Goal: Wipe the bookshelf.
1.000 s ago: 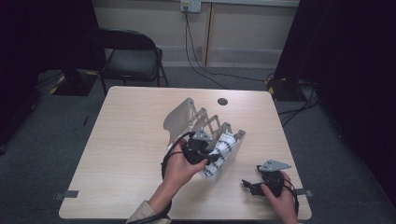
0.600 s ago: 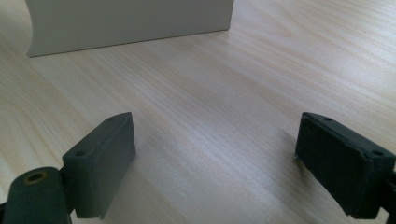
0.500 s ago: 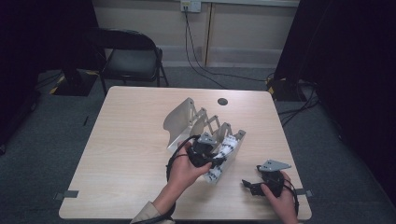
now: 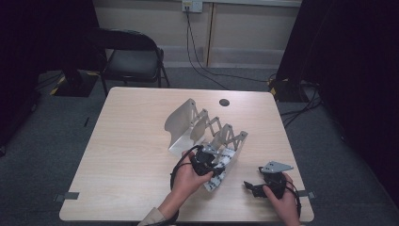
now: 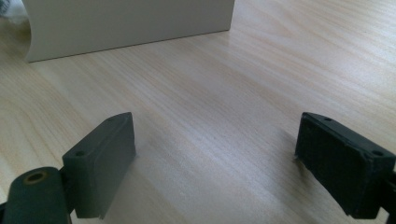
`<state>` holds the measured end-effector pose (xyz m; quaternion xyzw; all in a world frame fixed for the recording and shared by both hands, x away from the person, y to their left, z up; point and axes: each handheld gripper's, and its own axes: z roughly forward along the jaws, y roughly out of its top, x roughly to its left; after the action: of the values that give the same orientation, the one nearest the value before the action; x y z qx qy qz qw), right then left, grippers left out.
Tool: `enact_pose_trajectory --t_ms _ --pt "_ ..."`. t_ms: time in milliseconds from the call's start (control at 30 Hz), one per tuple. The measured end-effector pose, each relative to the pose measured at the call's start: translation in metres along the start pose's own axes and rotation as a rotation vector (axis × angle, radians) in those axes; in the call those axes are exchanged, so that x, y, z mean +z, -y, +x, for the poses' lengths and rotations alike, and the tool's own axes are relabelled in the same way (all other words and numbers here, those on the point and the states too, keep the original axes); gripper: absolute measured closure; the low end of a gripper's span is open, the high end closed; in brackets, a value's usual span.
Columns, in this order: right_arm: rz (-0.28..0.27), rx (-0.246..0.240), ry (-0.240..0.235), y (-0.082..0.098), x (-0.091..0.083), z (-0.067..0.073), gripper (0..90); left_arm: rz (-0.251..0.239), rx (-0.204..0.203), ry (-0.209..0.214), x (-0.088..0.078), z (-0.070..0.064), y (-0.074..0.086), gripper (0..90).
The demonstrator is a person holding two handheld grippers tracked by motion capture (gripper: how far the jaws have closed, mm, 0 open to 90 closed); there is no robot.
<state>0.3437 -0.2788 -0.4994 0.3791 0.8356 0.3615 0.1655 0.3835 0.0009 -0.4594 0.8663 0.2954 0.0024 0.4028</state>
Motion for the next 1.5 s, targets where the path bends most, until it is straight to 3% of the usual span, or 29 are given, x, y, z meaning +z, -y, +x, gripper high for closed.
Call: enact_pose_trajectory --t_ms 200,433,600,933,1133,1233,1433,1500 --pt "0.0 0.0 0.0 0.0 0.0 0.0 11.3 0.05 0.007 -0.018 0.01 0.001 0.011 76.7" --pt "0.0 0.0 0.0 0.0 0.0 0.0 11.3 0.055 -0.005 -0.02 0.008 0.003 0.011 76.8" --pt "0.0 0.0 0.0 0.0 0.0 0.0 11.3 0.011 -0.012 -0.023 -0.015 0.003 -0.004 76.9" --pt "0.0 0.0 0.0 0.0 0.0 0.0 11.3 -0.082 0.004 -0.053 -0.073 -0.007 -0.053 76.9" --pt "0.0 0.0 0.0 0.0 0.0 0.0 11.3 -0.127 0.009 -0.035 -0.09 -0.016 -0.073 76.9" --pt "-0.001 0.001 0.0 0.0 0.0 0.0 11.3 -0.117 0.024 -0.03 -0.089 -0.02 -0.076 76.9" --pt "0.0 0.0 0.0 0.0 0.0 0.0 11.3 -0.081 0.002 -0.03 -0.07 -0.019 -0.066 76.9" --pt "0.0 0.0 0.0 0.0 0.0 0.0 11.3 -0.083 -0.001 -0.008 -0.066 -0.018 -0.064 76.9"
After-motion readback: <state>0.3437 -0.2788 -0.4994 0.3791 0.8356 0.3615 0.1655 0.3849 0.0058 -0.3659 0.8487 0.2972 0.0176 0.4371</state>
